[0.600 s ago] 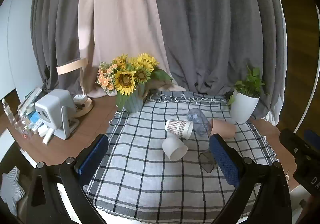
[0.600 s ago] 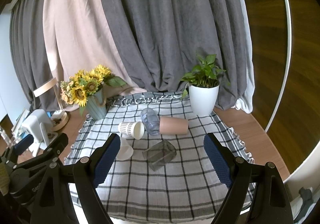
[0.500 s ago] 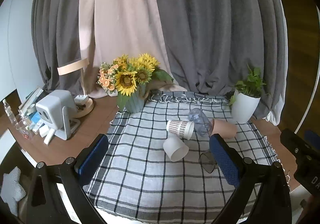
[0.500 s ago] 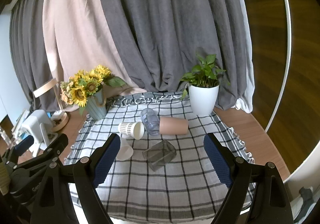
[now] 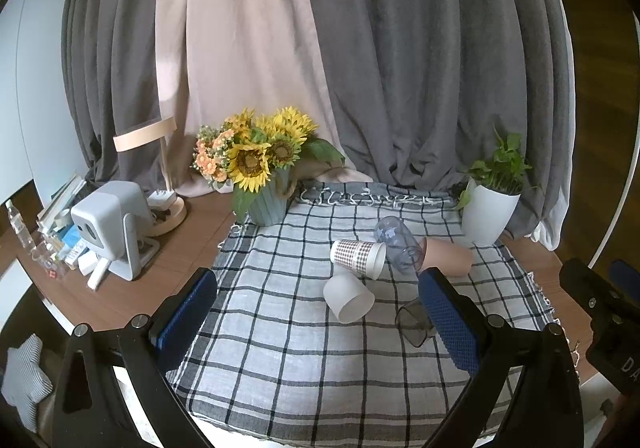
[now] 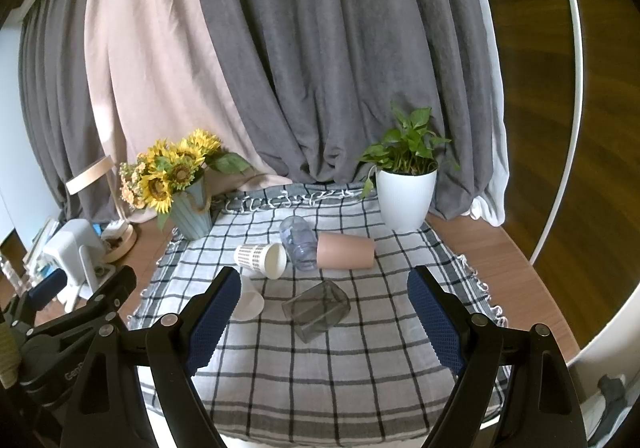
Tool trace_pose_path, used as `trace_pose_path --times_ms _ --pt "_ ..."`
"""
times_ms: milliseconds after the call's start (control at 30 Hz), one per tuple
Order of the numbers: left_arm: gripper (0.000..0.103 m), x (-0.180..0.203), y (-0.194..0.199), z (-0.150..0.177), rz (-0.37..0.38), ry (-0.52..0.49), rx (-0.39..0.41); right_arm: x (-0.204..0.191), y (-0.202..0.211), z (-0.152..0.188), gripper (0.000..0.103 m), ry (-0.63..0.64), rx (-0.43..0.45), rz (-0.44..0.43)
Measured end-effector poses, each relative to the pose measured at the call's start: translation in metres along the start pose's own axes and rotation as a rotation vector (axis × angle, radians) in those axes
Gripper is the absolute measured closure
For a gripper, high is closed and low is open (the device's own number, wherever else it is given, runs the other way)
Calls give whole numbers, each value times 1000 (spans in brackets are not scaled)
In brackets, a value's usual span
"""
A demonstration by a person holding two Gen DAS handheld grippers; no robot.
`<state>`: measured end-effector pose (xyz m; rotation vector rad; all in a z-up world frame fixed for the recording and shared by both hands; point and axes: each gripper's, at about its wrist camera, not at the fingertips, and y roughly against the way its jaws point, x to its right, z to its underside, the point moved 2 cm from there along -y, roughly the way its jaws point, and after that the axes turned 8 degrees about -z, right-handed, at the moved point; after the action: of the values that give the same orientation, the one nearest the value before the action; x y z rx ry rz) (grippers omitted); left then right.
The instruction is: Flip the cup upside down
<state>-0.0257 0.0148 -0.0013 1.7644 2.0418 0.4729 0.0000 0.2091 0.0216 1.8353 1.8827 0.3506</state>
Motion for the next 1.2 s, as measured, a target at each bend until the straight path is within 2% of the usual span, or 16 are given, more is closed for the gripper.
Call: trace_pose_path --times_ms 500,733,867,1033,1200 --pt "0 5 -2 -1 -2 -5 -7 8 -6 -2 18 -7 -11 4" --pt "0 12 -18 -1 -7 -11 -44 13 -21 0 18 -15 -53 -1" --pt "0 24 -33 -3 5 -51 -63 20 -34 0 18 -31 -80 3" --pt "0 52 -61 -12 67 -162 -91 34 -51 1 18 -89 -108 37" --pt "0 84 -96 -24 220 -264 -162 49 -70 1 18 -183 -136 85"
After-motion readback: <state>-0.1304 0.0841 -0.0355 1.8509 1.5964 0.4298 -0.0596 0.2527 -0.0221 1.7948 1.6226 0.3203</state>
